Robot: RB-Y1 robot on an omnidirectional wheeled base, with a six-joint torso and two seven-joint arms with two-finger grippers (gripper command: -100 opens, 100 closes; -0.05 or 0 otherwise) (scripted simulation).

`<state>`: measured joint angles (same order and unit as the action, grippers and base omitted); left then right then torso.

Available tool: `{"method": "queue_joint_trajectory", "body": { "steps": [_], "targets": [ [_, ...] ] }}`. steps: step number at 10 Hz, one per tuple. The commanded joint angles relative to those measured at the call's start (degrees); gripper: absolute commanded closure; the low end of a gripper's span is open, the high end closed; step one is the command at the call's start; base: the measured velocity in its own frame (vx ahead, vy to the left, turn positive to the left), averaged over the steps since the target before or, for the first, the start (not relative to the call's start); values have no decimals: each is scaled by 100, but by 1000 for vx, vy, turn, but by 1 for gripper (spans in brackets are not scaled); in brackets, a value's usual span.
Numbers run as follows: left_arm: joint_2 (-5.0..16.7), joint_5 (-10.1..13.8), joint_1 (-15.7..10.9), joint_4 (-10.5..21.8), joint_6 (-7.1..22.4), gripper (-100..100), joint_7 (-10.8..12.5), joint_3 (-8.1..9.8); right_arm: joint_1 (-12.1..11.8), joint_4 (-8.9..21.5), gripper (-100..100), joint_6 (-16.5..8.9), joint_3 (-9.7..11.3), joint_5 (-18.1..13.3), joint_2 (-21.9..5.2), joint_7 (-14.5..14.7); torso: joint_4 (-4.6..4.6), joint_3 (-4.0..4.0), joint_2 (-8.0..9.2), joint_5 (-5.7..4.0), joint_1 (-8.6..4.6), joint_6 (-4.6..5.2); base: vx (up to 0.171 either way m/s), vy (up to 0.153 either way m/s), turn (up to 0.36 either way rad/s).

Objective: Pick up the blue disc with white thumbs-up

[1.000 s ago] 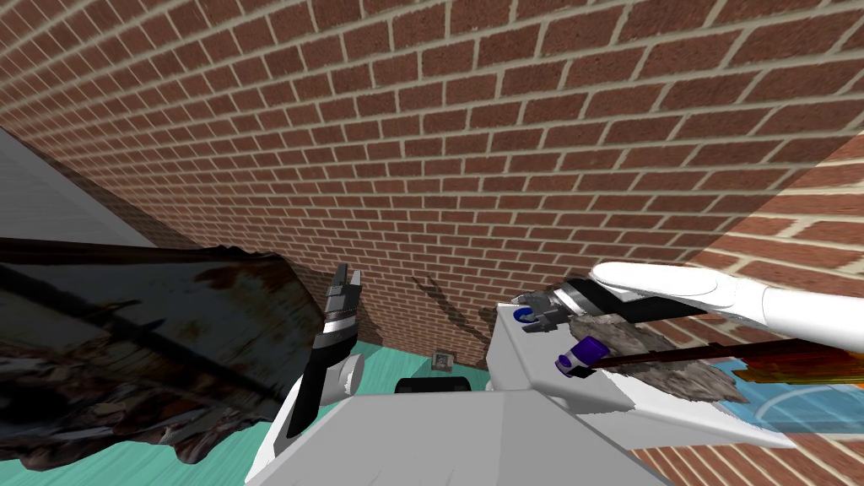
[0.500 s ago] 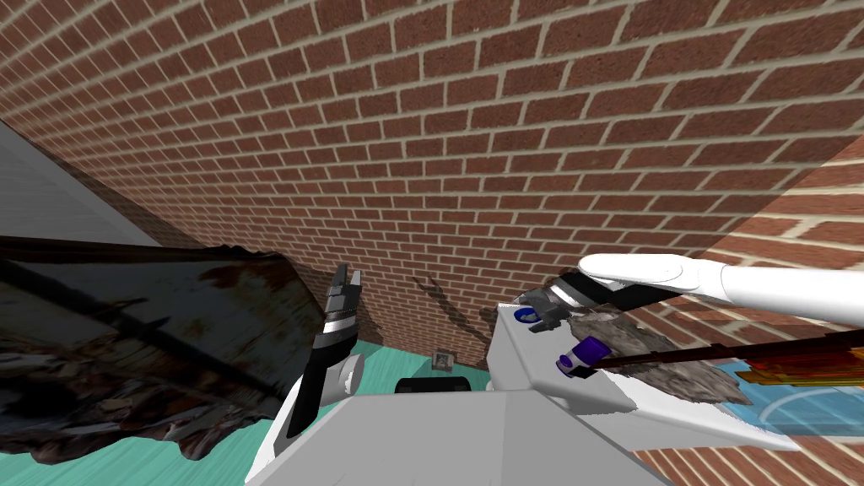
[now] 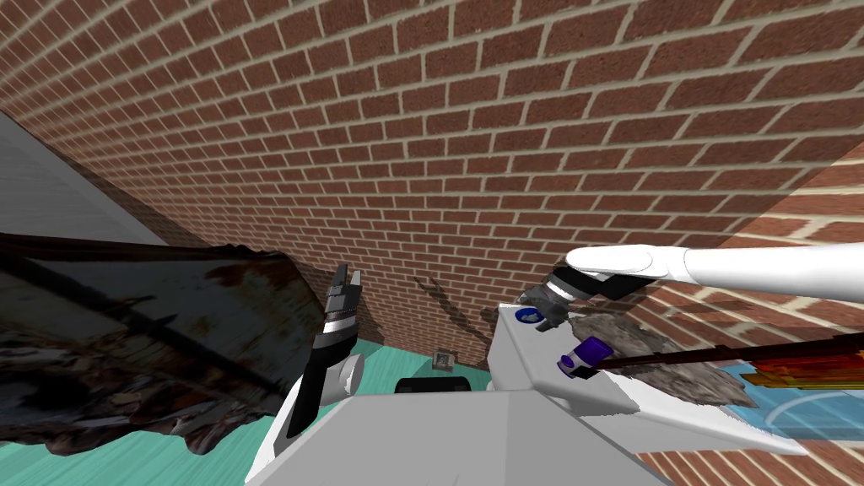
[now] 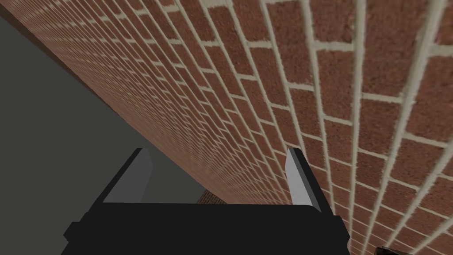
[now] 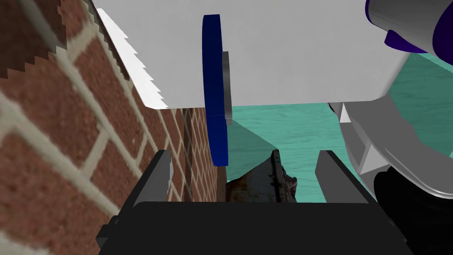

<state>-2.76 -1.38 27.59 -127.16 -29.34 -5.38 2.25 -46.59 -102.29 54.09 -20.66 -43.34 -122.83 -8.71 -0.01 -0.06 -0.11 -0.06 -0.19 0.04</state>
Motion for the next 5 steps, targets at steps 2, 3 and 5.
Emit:
{"method": "queue_joint_trajectory", "body": {
  "steps": [2, 3, 5],
  "targets": [
    [0, 0, 0, 0, 0, 0, 0, 0, -9, 24, -100, 17, -6, -46, -87, -6, 0, 0, 1, 0, -1, 0, 0, 0, 0],
    [0, 0, 0, 0, 0, 0, 0, 0, -9, 27, 0, 22, -7, -51, -95, -8, 1, 1, 1, -1, -2, 1, 0, 0, 0],
    [0, 0, 0, 0, 0, 0, 0, -1, -196, -15, -100, -229, 119, -156, 41, 112, 0, 0, 0, 0, 11, 0, 7, 60, 76]
  ]
}}
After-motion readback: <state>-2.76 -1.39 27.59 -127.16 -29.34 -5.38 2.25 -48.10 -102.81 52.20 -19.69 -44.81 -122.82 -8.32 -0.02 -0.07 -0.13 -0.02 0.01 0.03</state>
